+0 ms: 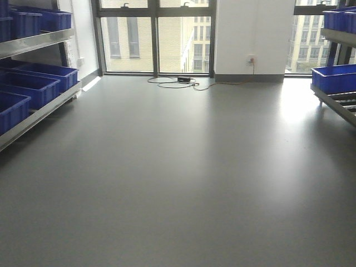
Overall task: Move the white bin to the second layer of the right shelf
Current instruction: 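Drive down the aisle toward the window carrying the white bin, then turn the base toward the roller shelf rack with blue crates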
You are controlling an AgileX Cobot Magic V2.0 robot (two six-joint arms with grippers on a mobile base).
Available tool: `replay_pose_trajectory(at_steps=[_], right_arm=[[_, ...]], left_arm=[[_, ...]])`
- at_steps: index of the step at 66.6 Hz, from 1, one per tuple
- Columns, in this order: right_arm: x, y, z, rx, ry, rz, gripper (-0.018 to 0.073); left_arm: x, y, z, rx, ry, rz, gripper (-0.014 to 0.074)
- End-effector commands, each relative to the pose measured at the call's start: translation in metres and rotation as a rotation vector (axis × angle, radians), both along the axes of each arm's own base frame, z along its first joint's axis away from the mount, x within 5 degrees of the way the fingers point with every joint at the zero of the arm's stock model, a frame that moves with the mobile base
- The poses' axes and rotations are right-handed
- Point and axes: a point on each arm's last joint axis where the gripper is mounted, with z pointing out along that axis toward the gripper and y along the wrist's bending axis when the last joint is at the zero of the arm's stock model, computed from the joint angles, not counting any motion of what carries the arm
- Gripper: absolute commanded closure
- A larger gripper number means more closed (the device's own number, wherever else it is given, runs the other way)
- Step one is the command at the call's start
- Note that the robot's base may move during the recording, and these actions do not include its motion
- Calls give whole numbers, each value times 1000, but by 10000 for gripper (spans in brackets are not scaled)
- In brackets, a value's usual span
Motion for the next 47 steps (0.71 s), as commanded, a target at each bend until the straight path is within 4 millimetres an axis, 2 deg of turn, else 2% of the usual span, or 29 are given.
replay_pose_trajectory(at_steps=[1,47], right_arm=[[2,0,18,-6,-122,-2,510],[2,0,18,-6,-122,-2,510]], left_arm=[[1,0,-4,-14,-63,-5,512],[1,0,-4,-14,-63,-5,512]])
